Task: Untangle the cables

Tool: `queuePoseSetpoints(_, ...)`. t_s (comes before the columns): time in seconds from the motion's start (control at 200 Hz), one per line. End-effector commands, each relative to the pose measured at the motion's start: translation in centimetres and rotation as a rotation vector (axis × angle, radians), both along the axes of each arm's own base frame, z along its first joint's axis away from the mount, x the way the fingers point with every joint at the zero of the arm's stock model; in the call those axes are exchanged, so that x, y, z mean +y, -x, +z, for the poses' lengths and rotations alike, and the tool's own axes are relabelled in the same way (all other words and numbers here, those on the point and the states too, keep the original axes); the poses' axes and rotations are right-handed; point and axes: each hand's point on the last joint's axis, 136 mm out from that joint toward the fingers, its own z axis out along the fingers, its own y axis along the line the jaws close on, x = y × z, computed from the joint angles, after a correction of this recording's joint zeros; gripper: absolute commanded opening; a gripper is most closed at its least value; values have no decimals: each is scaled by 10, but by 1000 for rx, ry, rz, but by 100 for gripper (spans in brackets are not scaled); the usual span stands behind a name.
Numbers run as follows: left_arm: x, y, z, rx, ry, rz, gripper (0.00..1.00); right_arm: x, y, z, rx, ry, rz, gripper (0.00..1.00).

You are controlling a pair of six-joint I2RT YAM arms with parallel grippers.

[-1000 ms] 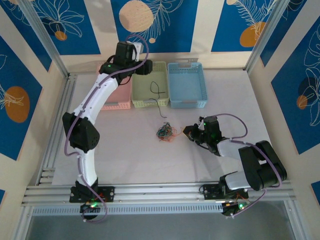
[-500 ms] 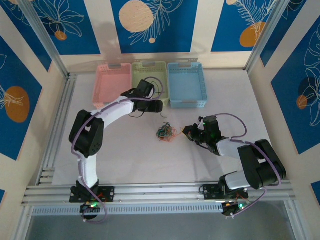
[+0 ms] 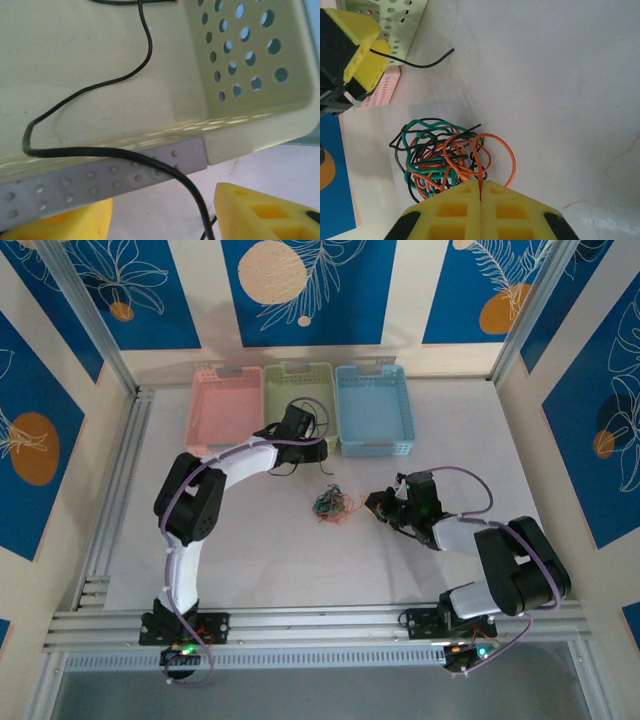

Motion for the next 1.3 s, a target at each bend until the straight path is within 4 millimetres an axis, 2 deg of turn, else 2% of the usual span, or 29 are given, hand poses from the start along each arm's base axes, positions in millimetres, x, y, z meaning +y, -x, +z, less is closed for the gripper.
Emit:
queuePoseSetpoints(0.0,-9,-6,6,-33,16,6,51,7,-3,7,-19,-6,33,0)
queuePoseSetpoints(0.1,-9,-7,7,-38,14,2,41,7,-4,6,-14,-5,34,0)
queuePoseSetpoints(0.195,-10,-6,10,-39,18,-5,20,7,-4,6,-16,-4,35,0)
queuePoseSetpoints(0.335,-10,0,24,-50,28,-23,0,8,-4,6,-17,-4,35,0)
queuePoseSetpoints(0.605,-3,11,72,-108,39,-51,0,8,-4,6,-14,-4,39,0)
queuePoseSetpoints(0.73,-1,8,98,-153,37,-57,0,8,-5,6,-15,-3,36,0)
queuePoseSetpoints(0.845,3,-12,111,-177,9,-48,0,9,-4,5,-11,-2,39,0)
queuePoseSetpoints(1.045,11,-66,123,-243,-26,-1,0,9,-5,6,-14,-3,41,0)
queuePoseSetpoints(1.295,32,-134,103,-328,-106,104,0,11,-5,5,-10,-1,45,0)
